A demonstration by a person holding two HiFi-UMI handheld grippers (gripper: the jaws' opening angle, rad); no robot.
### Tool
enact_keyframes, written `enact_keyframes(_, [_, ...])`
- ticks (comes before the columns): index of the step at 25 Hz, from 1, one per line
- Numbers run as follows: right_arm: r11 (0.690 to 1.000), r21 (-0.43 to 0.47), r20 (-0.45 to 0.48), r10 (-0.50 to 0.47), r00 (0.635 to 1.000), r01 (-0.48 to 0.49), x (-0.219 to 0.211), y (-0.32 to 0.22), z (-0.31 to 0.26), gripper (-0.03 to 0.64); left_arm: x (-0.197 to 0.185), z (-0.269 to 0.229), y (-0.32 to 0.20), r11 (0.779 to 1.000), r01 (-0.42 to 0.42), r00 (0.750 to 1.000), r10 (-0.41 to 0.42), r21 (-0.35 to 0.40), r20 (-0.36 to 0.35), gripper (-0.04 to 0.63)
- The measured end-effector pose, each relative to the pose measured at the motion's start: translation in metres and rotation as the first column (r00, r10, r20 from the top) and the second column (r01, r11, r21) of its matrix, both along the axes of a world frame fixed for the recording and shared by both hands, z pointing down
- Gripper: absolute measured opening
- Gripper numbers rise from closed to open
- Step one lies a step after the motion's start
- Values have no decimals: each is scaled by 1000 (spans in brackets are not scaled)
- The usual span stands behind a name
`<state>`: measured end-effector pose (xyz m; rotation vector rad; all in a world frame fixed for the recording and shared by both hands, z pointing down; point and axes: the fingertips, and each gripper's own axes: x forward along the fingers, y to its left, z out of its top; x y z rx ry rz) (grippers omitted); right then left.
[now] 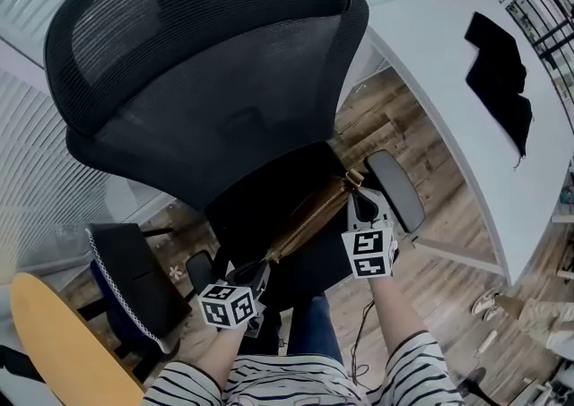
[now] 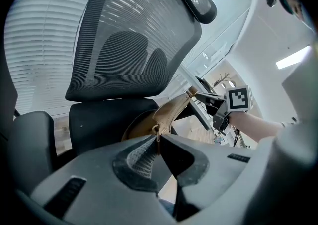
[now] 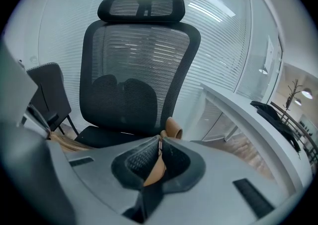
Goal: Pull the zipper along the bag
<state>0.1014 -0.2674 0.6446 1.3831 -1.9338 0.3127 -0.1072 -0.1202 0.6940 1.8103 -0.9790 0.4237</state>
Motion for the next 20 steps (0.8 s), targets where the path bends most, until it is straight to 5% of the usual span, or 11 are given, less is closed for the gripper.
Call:
enact_keyframes(7, [999, -3, 42, 45, 998, -45, -7, 18, -3, 40, -2, 0, -7, 999, -48, 998, 48, -7, 36, 47])
enact_keyframes(11, [996, 7, 70, 88, 994, -88, -9, 35, -12, 40, -8, -6, -6, 998, -62, 996, 61, 13, 66, 140])
enact_keyframes(20, [978, 32, 139, 200, 970, -206, -6, 84, -46, 40, -19, -41, -5, 985, -128, 985, 112, 118, 130, 152])
